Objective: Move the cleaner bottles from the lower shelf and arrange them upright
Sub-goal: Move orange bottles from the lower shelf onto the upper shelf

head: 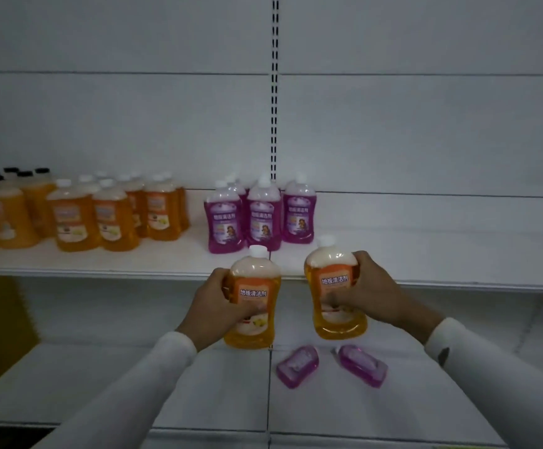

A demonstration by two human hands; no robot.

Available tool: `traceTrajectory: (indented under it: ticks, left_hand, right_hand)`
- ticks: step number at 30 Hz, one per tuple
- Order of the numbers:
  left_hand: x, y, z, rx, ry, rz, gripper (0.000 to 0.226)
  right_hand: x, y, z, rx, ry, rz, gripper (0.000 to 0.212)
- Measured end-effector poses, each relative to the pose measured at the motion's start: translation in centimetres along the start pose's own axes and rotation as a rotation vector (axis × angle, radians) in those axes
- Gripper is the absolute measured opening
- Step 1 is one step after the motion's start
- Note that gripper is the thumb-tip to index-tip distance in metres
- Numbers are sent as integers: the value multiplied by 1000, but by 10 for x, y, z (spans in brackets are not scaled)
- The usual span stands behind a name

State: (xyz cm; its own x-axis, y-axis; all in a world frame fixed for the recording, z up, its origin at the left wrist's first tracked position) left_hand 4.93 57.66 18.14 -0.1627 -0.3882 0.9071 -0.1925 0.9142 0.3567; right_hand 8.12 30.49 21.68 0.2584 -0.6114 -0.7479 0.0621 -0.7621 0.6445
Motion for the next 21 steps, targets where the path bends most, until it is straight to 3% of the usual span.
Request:
traceTrajectory:
  ticks: [8,16,21]
  left_hand:
    - [49,105,0,234,-64,-3,69]
    - [31,232,38,517,23,-79,69]
    - [8,290,50,600,62,-126,64]
  right_hand:
    - [-125,-27,-74,-116,258,-134,87]
    - [-227,-128,-114,-310,449,-253,85]
    - [-271,-199,-124,-385,515,-261,83]
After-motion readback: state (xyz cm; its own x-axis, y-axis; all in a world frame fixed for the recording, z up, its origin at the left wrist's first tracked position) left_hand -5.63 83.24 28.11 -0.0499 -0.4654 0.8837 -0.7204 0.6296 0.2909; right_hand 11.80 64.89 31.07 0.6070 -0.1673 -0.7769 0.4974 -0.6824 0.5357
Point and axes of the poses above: each hand's wrist, its own z-axis away from the middle knuckle, its own y-axis out of the back of the hand, x = y × z, the point moved 10 cm from there along -z, towards the middle knuckle, and after that the axes turned 2 degrees about z, right-handed, at the moved point
